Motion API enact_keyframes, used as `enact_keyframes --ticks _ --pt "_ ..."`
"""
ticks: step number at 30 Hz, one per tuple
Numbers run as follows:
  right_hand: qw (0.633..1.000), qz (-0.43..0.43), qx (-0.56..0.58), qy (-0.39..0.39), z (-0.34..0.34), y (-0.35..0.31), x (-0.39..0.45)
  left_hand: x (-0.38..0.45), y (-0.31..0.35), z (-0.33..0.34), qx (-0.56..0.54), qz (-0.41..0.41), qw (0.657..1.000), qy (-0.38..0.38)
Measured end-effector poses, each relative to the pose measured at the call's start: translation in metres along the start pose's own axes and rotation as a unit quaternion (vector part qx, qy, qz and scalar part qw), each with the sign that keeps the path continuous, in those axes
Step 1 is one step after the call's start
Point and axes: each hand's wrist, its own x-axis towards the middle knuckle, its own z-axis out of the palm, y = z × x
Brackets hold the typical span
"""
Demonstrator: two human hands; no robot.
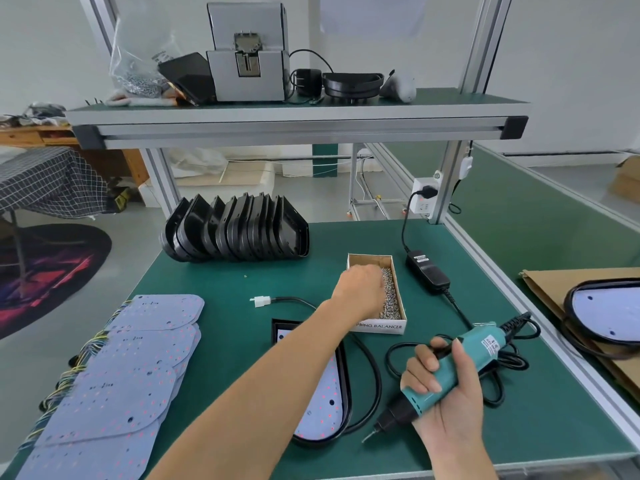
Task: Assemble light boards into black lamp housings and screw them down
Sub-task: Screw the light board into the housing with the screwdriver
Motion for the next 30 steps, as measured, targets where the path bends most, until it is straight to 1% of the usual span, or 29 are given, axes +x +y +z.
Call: enact_keyframes --ticks 2,3,6,10,12,15,18,20,25,28,30 --pt "1.0 -0.007 -0.007 0.011 0.002 0.0 0.0 -0.024 -0.003 -0.013 -0.144 -0.029 0.988 0.042" --pt "1.0 -0.01 -0.008 0.014 0.004 0.0 0.0 -0.04 -0.005 -0.019 -0.194 -0.033 0.979 0.06" --pt "1.0 -0.012 0.007 0.013 0.011 0.001 0.001 -0.096 -0.017 -0.03 -0.277 -0.034 0.955 0.097" --pt "0.999 -0.01 0.03 -0.009 0.031 0.006 -0.001 -0.163 -0.039 -0.038 -0.349 -0.077 0.927 0.114" --pt "0.999 -0.006 0.044 -0.024 0.044 0.01 -0.003 -0.188 -0.046 -0.04 -0.402 -0.101 0.902 0.121" --pt "0.997 -0.006 0.058 -0.042 0.065 0.013 -0.007 -0.215 -0.049 -0.042 -0.489 -0.125 0.854 0.124" --pt "0.995 -0.012 0.076 -0.061 0.083 0.015 -0.012 -0.232 -0.046 -0.043 -0.572 -0.124 0.802 0.122" --pt "0.994 -0.018 0.085 -0.063 0.093 0.016 -0.014 -0.24 -0.042 -0.041 -0.611 -0.126 0.772 0.125" --pt "0.996 -0.032 0.075 -0.049 0.108 0.023 -0.018 -0.248 -0.035 -0.033 -0.669 -0.135 0.717 0.14" --pt "0.996 -0.036 0.065 -0.041 0.109 0.029 -0.021 -0.249 -0.03 -0.03 -0.682 -0.131 0.702 0.159" --pt "0.997 -0.042 0.059 -0.041 0.11 0.031 -0.022 -0.25 -0.028 -0.029 -0.678 -0.129 0.703 0.17"
